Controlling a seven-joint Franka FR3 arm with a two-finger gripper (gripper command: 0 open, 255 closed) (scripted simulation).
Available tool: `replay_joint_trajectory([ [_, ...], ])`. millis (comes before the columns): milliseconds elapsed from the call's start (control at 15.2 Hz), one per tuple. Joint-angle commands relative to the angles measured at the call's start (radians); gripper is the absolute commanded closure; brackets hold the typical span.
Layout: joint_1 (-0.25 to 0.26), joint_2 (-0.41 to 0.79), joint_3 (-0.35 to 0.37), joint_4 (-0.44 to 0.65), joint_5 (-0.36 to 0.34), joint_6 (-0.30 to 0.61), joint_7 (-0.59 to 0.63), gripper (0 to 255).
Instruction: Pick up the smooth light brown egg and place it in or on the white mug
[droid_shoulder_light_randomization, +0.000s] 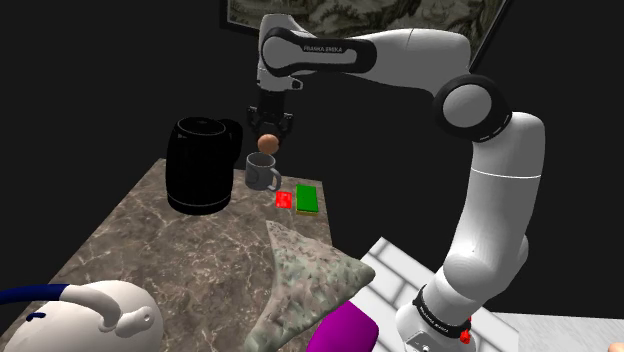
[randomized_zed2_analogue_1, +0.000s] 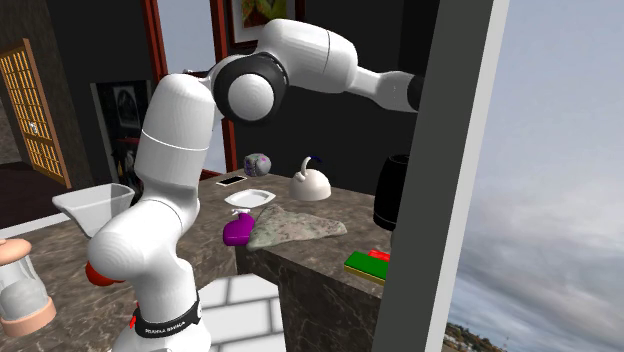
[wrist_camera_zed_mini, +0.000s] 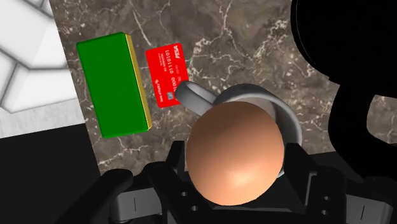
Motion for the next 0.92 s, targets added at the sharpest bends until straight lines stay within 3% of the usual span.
replay_joint_trajectory([
  [0,-0.001,0.0,0.0,-0.029,0.0,0.029,0.002,255],
  [264,-0.004,0.006,-0.003,-0.081,-0.004,0.087,0.005,255],
  [792,-0.004,0.006,-0.003,-0.081,-0.004,0.087,0.005,255],
  [858,-0.004,0.006,-0.003,-0.081,-0.004,0.087,0.005,0],
])
